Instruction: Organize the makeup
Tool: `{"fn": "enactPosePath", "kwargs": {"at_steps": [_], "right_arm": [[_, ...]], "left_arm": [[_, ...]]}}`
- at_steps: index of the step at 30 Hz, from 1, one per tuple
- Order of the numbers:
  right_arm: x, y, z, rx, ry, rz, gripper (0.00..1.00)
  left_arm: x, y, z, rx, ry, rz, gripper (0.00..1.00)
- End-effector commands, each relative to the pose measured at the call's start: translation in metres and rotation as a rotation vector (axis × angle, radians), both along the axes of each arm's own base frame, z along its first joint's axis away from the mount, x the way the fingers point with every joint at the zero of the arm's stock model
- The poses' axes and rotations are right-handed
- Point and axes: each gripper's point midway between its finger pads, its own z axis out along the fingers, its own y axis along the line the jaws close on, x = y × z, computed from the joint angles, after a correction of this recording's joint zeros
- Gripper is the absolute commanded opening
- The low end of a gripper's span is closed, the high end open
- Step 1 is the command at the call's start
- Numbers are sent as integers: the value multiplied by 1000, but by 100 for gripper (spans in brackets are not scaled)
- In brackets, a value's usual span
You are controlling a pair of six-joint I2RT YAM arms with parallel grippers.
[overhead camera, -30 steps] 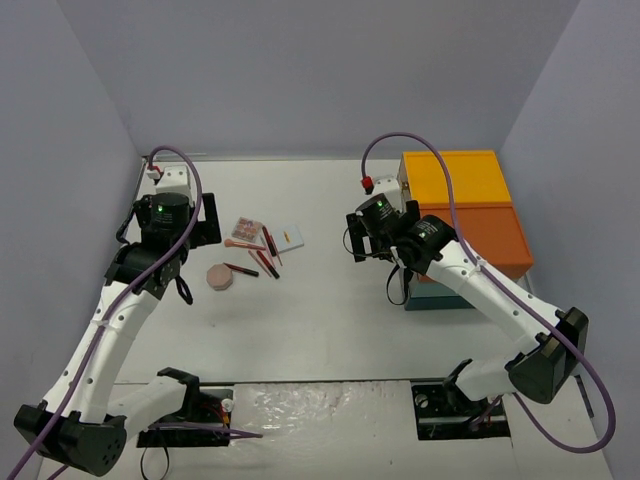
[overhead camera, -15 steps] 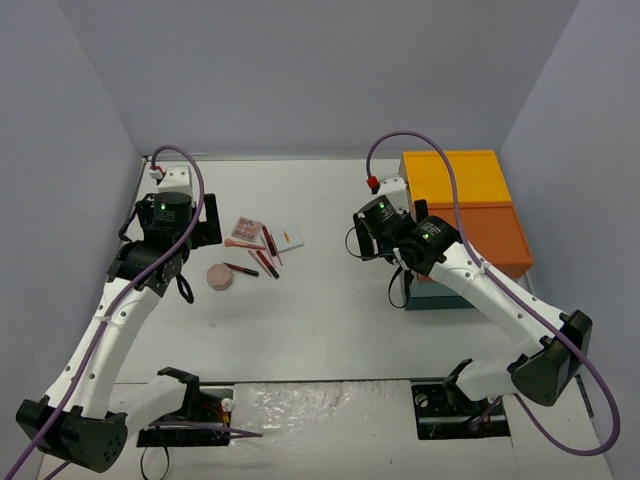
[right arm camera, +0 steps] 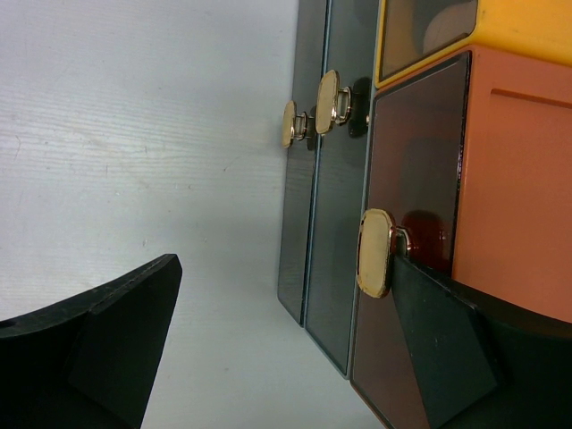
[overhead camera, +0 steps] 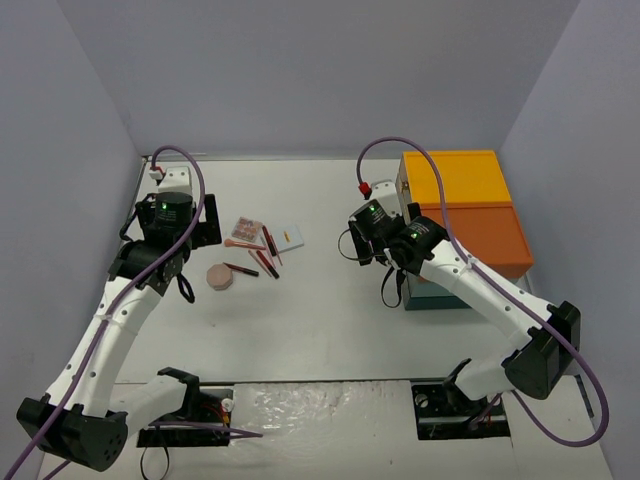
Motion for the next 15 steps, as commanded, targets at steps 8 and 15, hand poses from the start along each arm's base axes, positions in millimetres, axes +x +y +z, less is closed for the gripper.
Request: {"fn": "enactPosePath", "kwargs": {"at_steps": [8,15], "right_arm": [[-3,43,31,162,-26,145,100],[-1,50,61,185,-103,123,100]], "left_arm": [[6,0,29,-18,-85,16,97],[4,1,28,-15,-83,16,97]]}}
